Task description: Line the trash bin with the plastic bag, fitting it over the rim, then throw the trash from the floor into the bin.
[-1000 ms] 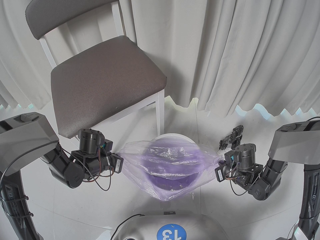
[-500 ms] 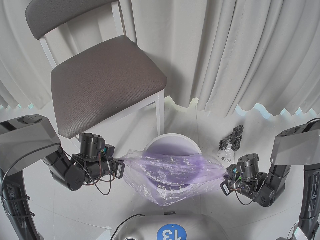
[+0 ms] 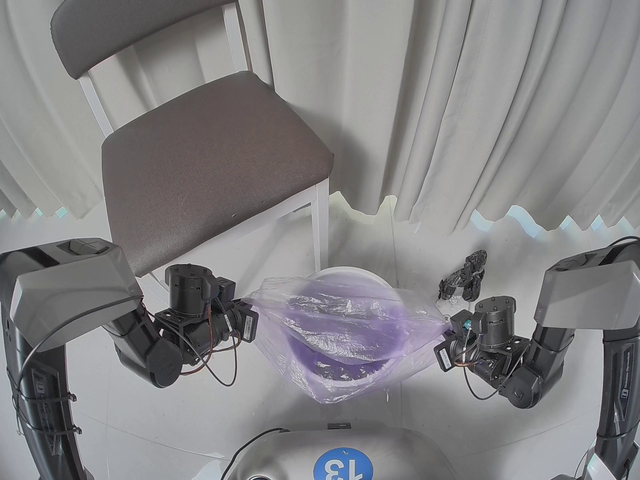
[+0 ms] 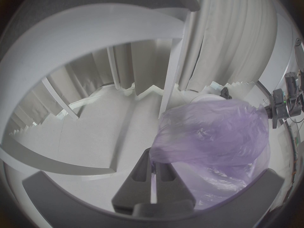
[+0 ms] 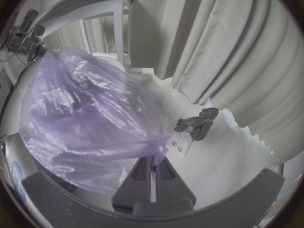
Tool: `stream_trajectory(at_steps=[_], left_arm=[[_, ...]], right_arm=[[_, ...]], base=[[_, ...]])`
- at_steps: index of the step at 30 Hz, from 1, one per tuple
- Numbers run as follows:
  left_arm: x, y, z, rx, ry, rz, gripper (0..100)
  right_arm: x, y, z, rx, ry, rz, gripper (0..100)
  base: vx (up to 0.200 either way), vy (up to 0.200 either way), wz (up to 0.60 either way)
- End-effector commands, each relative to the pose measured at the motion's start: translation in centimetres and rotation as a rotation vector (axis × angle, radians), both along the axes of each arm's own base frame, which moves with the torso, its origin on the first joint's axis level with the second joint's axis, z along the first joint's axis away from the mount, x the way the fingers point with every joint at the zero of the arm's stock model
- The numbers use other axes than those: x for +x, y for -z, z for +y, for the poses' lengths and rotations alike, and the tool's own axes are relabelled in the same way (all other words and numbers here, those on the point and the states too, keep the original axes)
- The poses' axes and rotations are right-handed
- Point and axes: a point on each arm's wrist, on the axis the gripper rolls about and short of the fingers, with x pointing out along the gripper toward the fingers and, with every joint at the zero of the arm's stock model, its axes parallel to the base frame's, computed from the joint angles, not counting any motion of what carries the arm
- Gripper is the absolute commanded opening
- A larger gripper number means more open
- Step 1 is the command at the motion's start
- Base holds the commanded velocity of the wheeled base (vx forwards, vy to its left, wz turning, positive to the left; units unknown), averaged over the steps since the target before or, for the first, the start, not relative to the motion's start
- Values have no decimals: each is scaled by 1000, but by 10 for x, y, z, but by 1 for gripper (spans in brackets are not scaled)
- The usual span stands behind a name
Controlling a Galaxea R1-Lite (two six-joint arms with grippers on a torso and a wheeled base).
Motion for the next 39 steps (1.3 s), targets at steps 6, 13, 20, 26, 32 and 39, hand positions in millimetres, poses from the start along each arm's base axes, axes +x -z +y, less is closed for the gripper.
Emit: stream_trajectory(at_steps=[6, 13, 20, 26, 32, 39], left_arm=[[18, 15, 17, 3, -59, 11, 0], [18, 22, 12, 7, -50, 21, 0], [10, 19, 14, 1, -29, 32, 0], [2, 22, 10, -31, 49, -6, 0], [4, 32, 9, -41, 58, -84, 0], [2, 34, 9, -25, 68, -85, 0]], right_arm=[[22, 9, -9, 9, 89, -23, 0], [23, 24, -8, -4, 86, 8, 0], [17, 24, -6, -7, 70, 20, 0], [2, 18, 4, -8, 27, 23, 0], [2, 20, 4, -10, 22, 14, 0], [3, 20, 2, -16, 24, 15, 0]], base=[[0, 0, 0], [0, 0, 0], [0, 0, 0], [0, 0, 0], [0, 0, 0], [0, 0, 0]])
